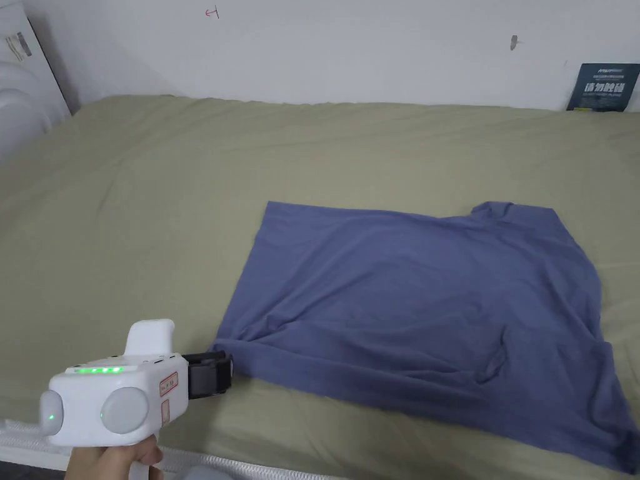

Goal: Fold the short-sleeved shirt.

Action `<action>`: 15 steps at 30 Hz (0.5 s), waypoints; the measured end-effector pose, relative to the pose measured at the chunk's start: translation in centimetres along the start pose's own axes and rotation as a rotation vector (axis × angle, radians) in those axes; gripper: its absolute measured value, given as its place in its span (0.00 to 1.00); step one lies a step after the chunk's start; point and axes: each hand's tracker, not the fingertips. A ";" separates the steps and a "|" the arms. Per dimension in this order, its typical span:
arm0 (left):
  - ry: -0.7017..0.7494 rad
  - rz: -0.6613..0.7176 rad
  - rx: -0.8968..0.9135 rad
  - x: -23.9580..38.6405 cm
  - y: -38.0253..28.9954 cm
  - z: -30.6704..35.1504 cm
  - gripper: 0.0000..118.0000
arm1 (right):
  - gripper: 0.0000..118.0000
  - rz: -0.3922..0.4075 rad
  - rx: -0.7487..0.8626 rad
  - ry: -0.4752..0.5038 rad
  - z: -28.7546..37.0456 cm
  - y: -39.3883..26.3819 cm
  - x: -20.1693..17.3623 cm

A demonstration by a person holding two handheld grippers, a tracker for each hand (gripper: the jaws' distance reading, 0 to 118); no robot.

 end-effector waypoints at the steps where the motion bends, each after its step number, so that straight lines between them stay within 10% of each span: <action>1: 0.034 -0.011 -0.064 0.1 0.1 -0.8 0.98 | 0.00 0.005 -0.006 0.001 -0.1 0.0 0.0; 7: 0.048 -0.010 -0.137 -0.5 0.7 -4.9 0.81 | 0.00 -0.001 -0.047 0.001 -1.1 -0.2 0.5; 10: -0.027 0.013 -0.101 0.5 0.9 -3.1 0.01 | 0.00 -0.010 -0.066 -0.002 -1.3 -0.3 1.1; 14: -0.002 -0.069 -0.126 2.1 0.9 -3.2 0.01 | 0.06 -0.024 -0.077 0.006 -1.8 -0.6 2.5; 15: 0.003 -0.062 -0.124 2.1 0.9 -3.2 0.01 | 0.30 -0.025 -0.080 0.007 -1.8 -0.6 2.5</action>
